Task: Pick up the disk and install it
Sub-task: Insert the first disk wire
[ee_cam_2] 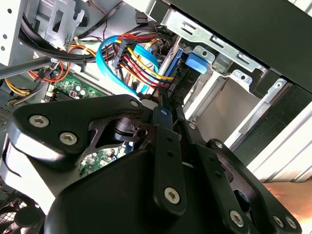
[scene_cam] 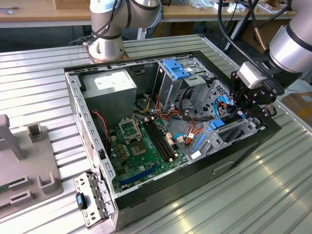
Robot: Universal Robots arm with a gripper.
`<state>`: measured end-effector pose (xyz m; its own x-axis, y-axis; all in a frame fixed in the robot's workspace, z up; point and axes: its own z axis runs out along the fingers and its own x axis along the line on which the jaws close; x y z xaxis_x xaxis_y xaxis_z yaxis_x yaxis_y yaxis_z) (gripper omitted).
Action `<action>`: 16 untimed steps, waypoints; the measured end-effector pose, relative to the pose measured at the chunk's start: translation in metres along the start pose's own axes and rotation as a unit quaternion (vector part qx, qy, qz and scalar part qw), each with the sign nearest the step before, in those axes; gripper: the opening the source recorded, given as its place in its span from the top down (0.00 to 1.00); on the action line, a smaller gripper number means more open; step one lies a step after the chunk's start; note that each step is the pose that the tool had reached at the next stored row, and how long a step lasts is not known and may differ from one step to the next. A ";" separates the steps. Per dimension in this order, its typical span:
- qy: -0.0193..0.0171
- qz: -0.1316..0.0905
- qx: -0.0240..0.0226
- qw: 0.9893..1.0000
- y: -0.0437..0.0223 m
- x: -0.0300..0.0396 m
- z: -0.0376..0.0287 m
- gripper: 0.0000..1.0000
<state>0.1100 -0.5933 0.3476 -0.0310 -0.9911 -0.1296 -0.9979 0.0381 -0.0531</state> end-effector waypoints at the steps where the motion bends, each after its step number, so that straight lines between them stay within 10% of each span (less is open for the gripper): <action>1: 0.000 0.000 0.000 1.000 0.0000 0.0000 0.0004 0.84; 16: 0.000 0.000 0.000 1.000 0.0000 -0.0002 -0.0008 0.84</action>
<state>0.1100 -0.5933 0.3485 -0.0311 -0.9910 -0.1301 -0.9979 0.0383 -0.0532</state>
